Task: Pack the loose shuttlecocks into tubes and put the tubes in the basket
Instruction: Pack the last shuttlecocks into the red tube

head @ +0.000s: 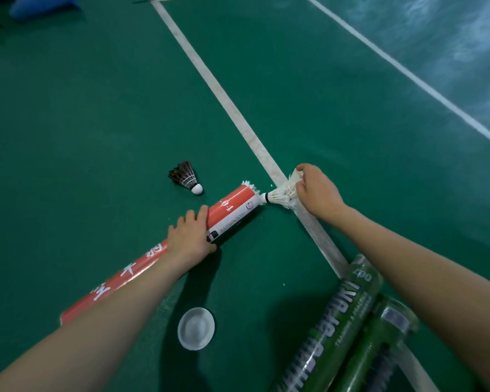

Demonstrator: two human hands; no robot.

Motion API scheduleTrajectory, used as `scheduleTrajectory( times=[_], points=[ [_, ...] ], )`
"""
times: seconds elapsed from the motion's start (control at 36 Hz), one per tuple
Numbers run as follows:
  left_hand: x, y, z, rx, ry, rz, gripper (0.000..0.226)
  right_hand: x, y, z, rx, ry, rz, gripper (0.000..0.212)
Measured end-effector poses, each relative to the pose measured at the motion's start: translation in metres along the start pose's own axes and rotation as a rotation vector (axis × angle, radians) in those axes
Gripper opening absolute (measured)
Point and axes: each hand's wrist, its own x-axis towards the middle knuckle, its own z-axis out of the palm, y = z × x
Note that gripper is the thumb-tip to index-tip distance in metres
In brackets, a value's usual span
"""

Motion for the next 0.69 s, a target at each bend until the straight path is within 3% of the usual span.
scheduleTrajectory(
  times=[0.06,0.36,0.58,0.69],
  points=[
    [-0.005,0.001,0.001,-0.018,-0.025,0.019,0.092,-0.005,0.004,-0.004,-0.029,-0.023,-0.04,0.04],
    [-0.021,-0.005,-0.006,-0.068,-0.009,0.043,0.094,-0.016,0.007,-0.023,0.255,0.066,0.132,0.037],
    [-0.026,-0.008,-0.019,-0.126,0.015,0.07,0.096,-0.013,0.002,-0.031,0.721,0.1,0.381,0.033],
    [-0.029,-0.009,-0.023,-0.127,0.008,0.097,0.097,-0.013,-0.004,-0.032,0.787,0.13,0.355,0.033]
  ],
)
